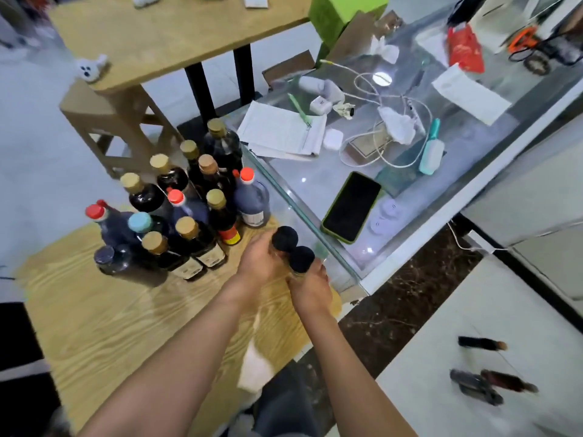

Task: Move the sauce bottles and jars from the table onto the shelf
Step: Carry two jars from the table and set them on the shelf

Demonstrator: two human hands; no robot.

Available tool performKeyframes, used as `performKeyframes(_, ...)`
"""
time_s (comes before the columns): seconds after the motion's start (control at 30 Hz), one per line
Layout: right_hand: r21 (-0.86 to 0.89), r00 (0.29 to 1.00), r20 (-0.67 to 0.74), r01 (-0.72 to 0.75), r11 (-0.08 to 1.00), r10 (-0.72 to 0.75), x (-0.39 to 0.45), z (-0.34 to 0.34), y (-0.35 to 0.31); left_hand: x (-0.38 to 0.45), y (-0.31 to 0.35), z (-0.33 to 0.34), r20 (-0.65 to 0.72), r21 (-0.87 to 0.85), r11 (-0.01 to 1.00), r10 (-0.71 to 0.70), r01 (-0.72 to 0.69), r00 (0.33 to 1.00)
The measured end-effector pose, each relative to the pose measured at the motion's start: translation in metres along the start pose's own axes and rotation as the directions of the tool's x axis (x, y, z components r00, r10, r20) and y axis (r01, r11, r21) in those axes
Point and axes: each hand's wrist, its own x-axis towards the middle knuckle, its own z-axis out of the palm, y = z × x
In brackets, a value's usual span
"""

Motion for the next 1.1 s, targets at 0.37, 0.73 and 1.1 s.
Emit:
performKeyframes(0.37,0.002,0.999,-0.048,-0.003,1.0,0.003,0.024,0.009,0.001,0.05,-0.004,0.013,0.224,0.502,0.85,0.054,-0.163,0.973)
performKeyframes(0.73,0.377,0.998,-0.051,0.061,0.924,-0.045,0.016,0.008,0.016,0.045,-0.025,0.004,0.074,0.478,0.873,0.077,-0.103,0.994)
performKeyframes(1.1,0.823,0.999,-0.043,0.038,0.567,-0.004,-0.074,-0.023,0.011,-0.057,-0.029,-0.059,-0.013,-0.302,0.953,-0.032,0.027,0.999)
